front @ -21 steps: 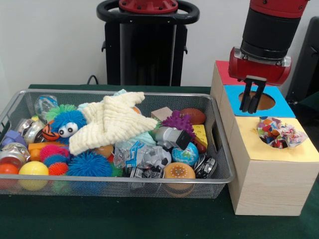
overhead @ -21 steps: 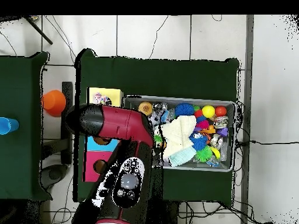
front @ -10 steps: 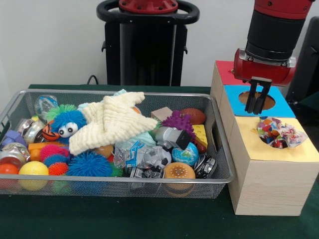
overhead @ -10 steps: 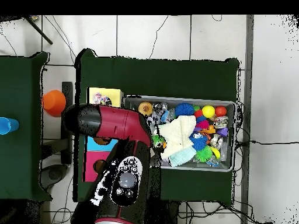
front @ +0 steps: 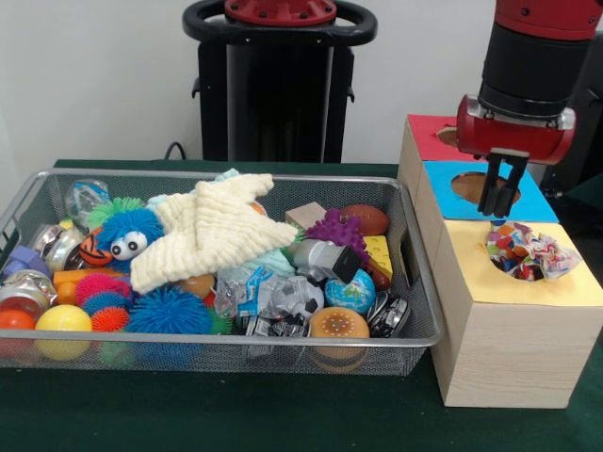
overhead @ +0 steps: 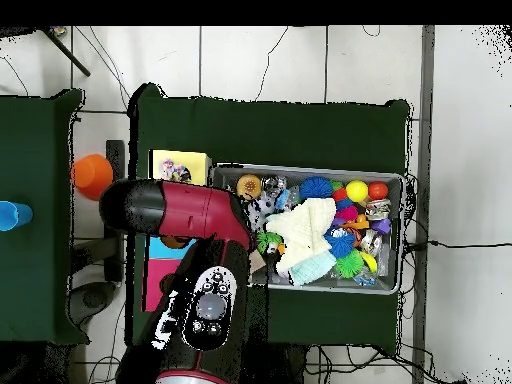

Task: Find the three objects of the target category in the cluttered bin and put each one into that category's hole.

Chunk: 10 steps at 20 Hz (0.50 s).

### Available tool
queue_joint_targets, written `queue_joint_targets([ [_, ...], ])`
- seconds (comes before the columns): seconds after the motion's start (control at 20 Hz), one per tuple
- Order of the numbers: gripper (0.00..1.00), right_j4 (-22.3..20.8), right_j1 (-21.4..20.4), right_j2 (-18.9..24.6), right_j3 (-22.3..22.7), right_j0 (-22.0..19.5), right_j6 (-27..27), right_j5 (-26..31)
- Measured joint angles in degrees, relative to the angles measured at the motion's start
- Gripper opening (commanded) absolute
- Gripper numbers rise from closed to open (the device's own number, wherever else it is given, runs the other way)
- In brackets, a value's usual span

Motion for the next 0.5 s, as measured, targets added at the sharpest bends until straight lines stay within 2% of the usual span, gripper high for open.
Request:
queue_joint_targets([
  [0.5, 0.00, 0.2, 0.4, 0.3, -0.3, 1.2, 0.0, 0.0],
])
